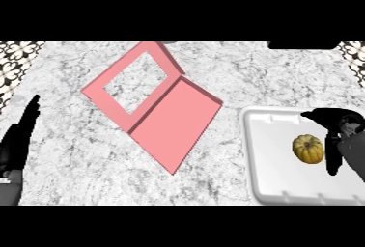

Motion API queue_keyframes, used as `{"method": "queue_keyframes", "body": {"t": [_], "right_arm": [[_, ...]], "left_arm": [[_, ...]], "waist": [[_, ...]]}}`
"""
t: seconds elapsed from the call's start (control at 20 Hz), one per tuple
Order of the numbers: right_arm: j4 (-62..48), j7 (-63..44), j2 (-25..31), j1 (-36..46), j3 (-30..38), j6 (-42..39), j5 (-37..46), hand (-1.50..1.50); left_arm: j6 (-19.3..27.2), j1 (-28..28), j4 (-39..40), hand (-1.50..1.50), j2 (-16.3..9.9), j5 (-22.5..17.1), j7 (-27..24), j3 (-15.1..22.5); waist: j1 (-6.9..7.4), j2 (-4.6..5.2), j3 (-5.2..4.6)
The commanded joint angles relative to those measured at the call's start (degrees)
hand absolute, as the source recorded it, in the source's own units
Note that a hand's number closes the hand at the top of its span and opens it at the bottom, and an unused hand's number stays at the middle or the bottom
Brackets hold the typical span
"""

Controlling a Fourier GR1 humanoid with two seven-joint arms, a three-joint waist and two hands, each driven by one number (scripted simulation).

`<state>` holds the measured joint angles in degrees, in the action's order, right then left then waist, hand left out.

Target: Pick the squash from the tray and place it in the cardboard box

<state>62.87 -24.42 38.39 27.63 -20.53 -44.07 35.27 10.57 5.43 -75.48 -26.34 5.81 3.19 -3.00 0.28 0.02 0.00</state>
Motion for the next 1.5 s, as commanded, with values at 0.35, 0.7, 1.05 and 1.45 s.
{"method": "queue_keyframes", "body": {"t": [0.35,0.7,1.05,1.45], "right_arm": [[5.1,0.0,-7.5,-2.1,5.0,-4.2,2.3,-1.5],[4.6,-4.7,-11.9,-1.0,5.3,-7.4,6.0,-1.5],[0.1,-3.6,-12.4,-4.9,5.4,-3.5,11.4,-1.5],[-3.5,7.7,-8.5,-5.7,0.9,12.2,21.5,1.5]], "left_arm": [[-0.2,-1.9,-2.4,0.0,3.6,3.0,-0.3,-1.8],[0.2,-2.4,-1.2,0.0,5.2,6.0,-2.4,-2.0],[-3.0,1.6,0.5,0.0,3.9,6.0,0.4,-4.3],[-4.5,-0.8,0.5,0.0,3.6,5.2,-3.0,-6.4]], "waist": [[-0.07,-0.05,-0.01],[0.05,-0.05,-0.01],[-0.16,0.04,0.0],[0.3,0.08,0.03]]}}
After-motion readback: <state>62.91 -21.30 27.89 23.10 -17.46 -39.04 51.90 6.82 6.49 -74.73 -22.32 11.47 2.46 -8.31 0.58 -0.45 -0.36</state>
